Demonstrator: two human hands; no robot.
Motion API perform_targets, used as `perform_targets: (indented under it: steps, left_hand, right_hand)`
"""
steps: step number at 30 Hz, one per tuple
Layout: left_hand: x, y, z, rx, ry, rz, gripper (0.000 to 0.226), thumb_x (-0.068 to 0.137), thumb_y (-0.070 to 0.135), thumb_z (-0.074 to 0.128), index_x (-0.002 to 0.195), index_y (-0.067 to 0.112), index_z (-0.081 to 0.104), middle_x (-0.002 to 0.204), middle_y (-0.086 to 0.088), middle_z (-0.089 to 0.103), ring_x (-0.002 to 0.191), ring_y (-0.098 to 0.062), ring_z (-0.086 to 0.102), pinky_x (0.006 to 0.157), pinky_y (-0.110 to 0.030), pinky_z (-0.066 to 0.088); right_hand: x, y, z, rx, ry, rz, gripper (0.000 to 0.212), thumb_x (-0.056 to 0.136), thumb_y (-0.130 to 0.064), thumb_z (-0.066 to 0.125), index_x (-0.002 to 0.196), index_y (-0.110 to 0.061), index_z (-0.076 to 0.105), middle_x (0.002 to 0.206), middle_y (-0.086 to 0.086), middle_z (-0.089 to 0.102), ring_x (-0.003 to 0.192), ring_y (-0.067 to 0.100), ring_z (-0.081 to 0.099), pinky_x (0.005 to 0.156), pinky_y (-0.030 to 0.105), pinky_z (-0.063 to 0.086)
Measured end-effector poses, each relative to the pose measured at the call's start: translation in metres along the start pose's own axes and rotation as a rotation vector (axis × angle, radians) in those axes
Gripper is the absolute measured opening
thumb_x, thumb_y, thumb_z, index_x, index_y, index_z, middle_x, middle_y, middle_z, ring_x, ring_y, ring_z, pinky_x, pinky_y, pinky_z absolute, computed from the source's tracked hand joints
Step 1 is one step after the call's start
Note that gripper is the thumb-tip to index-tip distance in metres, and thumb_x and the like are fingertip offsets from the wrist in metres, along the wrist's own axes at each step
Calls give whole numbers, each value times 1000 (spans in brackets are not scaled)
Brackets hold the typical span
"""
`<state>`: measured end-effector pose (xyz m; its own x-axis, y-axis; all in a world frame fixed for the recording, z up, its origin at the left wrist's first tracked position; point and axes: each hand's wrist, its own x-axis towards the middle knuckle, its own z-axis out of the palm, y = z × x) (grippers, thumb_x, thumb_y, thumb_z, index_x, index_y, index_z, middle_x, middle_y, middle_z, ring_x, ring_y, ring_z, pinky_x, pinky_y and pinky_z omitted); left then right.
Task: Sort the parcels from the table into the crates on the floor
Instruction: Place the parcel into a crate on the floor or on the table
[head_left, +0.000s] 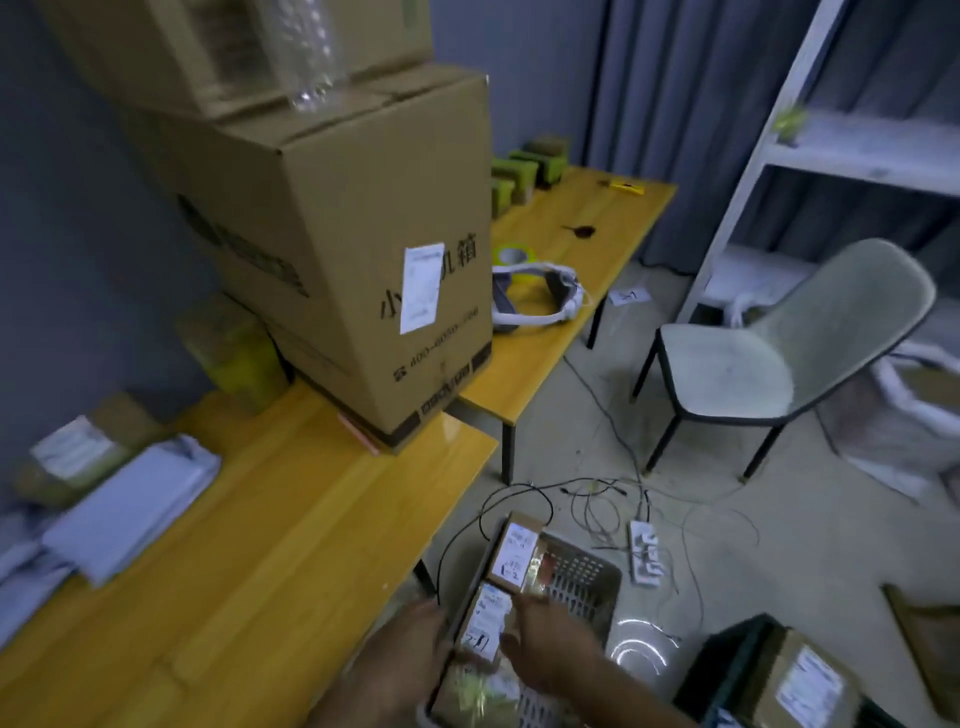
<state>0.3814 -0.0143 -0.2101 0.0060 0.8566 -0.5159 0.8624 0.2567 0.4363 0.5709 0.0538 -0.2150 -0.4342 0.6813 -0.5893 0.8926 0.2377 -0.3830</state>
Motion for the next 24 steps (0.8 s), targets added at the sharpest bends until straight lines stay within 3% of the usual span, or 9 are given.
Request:
perform_targets:
  steps: [3,6,9,13,18,24]
  left_hand:
    - [-42,11,-27,109,62,12,46,107,33,38,149,15,40,157,-3,35,147,-21,26,123,-38,20]
    - [-83,11,-57,165,89,-28,56,107,37,36,158,14,24,167,-6,13,155,-25,3,126,-40,13]
    - [-119,8,-86,179,143,-64,59,107,42,37,159,20,19,169,-7,3,155,-27,-9,125,-42,13]
    - [-159,-14,-120,164,184,-156,61,106,47,37,159,23,21,169,-5,-1,155,-26,-11,125,-43,13]
    - [-204,-58,-151,110,236,-274,63,106,48,38,160,27,13,169,-3,3,155,-25,-8,125,-46,14]
    - [-234,-136,-164,57,309,-377,67,105,47,41,161,26,10,169,-3,1,155,-25,-5,123,-46,20]
  right_hand:
    - [-38,-32,-29,-164,70,-47,48,98,-40,48,140,-18,46,136,9,57,123,28,55,101,49,49]
    - [-63,-70,-54,-270,136,-141,46,98,-31,49,140,-13,46,142,12,53,130,33,47,103,47,47]
    - [-84,-111,-69,-354,116,-229,57,102,-33,46,153,-11,32,156,11,39,146,37,30,115,47,36]
    - [-96,-169,-80,-433,91,-341,62,106,-39,44,158,-13,21,165,6,26,154,35,16,121,48,29]
    - [-85,-232,-84,-511,59,-473,70,106,-43,42,162,-15,11,169,3,16,156,31,12,125,46,21]
    - [-69,-303,-67,-568,41,-528,70,106,-43,42,163,-16,9,170,0,12,157,30,10,125,45,24]
